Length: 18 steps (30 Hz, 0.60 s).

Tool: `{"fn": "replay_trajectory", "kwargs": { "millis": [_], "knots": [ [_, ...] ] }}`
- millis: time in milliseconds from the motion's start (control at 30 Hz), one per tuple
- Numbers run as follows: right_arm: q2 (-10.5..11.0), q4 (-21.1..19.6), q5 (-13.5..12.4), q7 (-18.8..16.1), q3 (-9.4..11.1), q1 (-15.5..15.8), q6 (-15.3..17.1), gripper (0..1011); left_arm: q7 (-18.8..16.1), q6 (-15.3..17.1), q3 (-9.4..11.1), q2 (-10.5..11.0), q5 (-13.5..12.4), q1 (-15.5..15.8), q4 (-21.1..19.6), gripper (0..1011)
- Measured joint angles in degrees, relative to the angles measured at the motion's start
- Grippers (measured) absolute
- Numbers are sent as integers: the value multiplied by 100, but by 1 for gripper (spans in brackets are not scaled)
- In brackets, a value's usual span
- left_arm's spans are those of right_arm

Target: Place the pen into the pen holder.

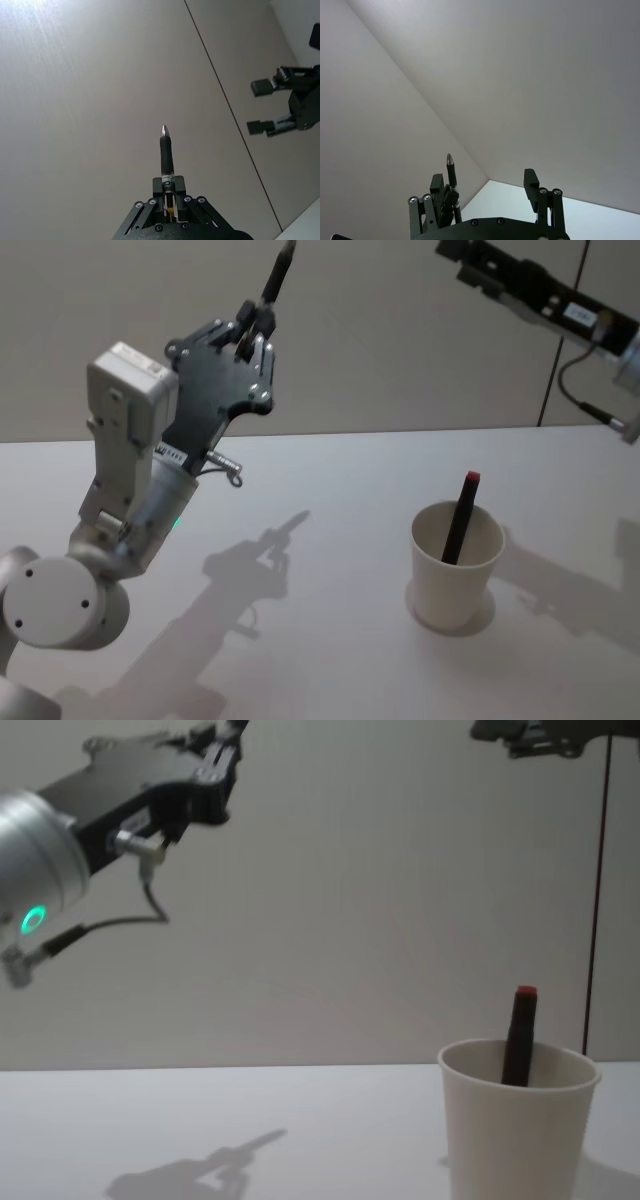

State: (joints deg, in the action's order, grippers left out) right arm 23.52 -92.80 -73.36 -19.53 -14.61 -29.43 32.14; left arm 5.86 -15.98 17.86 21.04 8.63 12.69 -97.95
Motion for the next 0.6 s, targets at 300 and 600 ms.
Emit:
{"fn": "replay_trajectory", "kwargs": {
  "millis": [300, 600],
  "knots": [
    [-175, 26, -159, 192, -184, -49, 27, 1002, 283, -98, 28, -194, 8, 247, 63, 132],
    [-259, 32, -244, 277, -287, -68, 27, 1002, 417, -143, 44, -284, 11, 366, 98, 132]
  ]
}}
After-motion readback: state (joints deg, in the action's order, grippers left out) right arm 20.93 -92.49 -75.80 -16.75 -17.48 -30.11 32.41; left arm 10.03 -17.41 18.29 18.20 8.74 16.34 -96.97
